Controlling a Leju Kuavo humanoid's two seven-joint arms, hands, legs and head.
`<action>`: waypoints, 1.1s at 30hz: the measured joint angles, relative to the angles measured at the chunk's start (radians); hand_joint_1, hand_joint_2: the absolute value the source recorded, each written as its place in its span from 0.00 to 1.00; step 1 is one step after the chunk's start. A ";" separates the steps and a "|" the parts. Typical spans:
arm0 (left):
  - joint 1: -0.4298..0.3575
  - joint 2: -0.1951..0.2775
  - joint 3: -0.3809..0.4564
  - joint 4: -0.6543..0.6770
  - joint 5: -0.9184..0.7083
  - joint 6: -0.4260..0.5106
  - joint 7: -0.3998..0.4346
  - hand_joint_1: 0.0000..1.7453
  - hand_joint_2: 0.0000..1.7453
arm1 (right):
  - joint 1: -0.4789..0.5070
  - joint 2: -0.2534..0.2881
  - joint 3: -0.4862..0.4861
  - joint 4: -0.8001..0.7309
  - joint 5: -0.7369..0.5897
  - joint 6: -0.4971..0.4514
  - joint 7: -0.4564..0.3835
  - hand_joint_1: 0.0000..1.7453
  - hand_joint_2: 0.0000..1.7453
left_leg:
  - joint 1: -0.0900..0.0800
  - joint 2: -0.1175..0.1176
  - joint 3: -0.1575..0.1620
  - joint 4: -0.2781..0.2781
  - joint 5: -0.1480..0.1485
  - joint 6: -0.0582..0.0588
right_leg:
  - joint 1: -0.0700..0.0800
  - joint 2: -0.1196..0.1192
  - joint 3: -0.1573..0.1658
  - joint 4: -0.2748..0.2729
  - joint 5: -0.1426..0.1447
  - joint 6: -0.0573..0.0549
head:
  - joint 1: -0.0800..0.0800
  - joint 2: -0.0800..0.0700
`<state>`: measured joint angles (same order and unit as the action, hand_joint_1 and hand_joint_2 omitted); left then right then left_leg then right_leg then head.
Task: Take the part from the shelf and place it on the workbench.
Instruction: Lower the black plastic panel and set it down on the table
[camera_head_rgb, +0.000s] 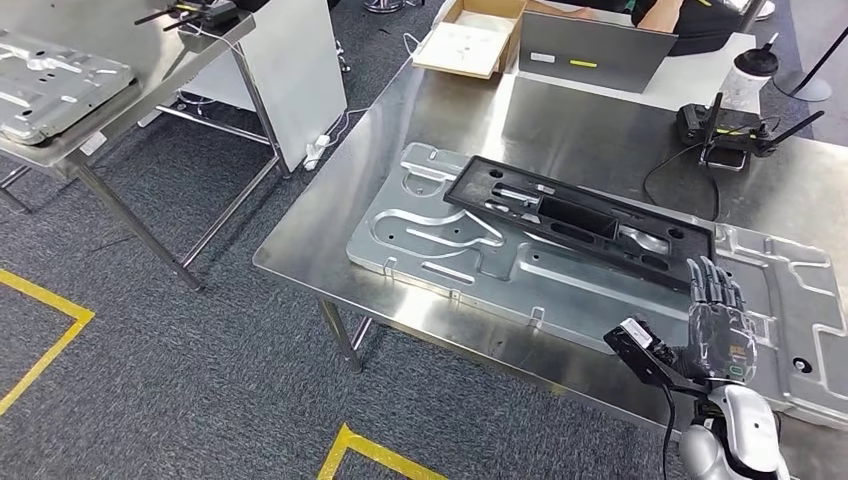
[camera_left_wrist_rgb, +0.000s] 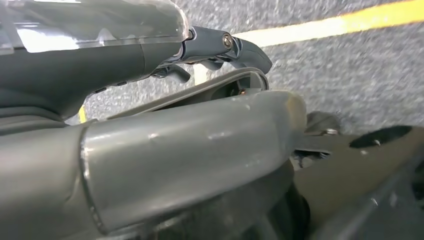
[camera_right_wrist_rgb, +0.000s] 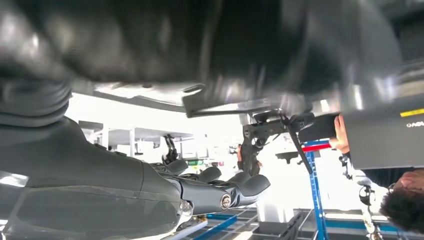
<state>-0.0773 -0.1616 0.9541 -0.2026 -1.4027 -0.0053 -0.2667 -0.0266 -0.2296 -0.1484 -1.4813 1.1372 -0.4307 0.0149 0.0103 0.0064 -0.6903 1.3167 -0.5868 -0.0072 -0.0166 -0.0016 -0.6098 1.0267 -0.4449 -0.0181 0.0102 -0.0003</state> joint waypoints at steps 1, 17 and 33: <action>0.000 0.000 0.000 0.000 0.000 0.000 0.000 0.00 0.00 | 0.000 0.000 0.000 0.000 0.000 0.000 0.000 0.00 1.00 | -0.001 0.000 0.037 -0.034 0.027 0.006 | 0.003 0.000 -0.013 0.001 0.011 0.001 | 0.000 0.000; -0.007 -0.003 0.000 0.000 -0.001 0.000 0.007 0.00 0.00 | -0.004 0.003 0.022 -0.022 0.044 0.007 -0.012 0.00 1.00 | -0.011 0.008 0.097 -0.323 0.163 0.063 | -0.012 0.000 -0.013 0.198 -0.067 0.063 | 0.000 0.000; -0.001 -0.005 0.010 0.000 0.005 0.002 0.009 0.00 0.00 | 0.051 0.069 0.229 -0.197 0.112 -0.022 -0.014 0.00 0.00 | -0.007 -0.001 0.100 -0.117 0.063 0.015 | 0.006 -0.005 -0.014 0.002 0.003 -0.006 | -0.001 0.000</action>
<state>-0.0781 -0.1667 0.9642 -0.2026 -1.3974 -0.0037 -0.2575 0.0240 -0.1609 0.0803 -1.6781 1.2493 -0.4525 0.0004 0.0036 0.0053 -0.5908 1.1999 -0.5240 0.0074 -0.0107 -0.0070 -0.6242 1.0286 -0.4416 -0.0238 0.0096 -0.0003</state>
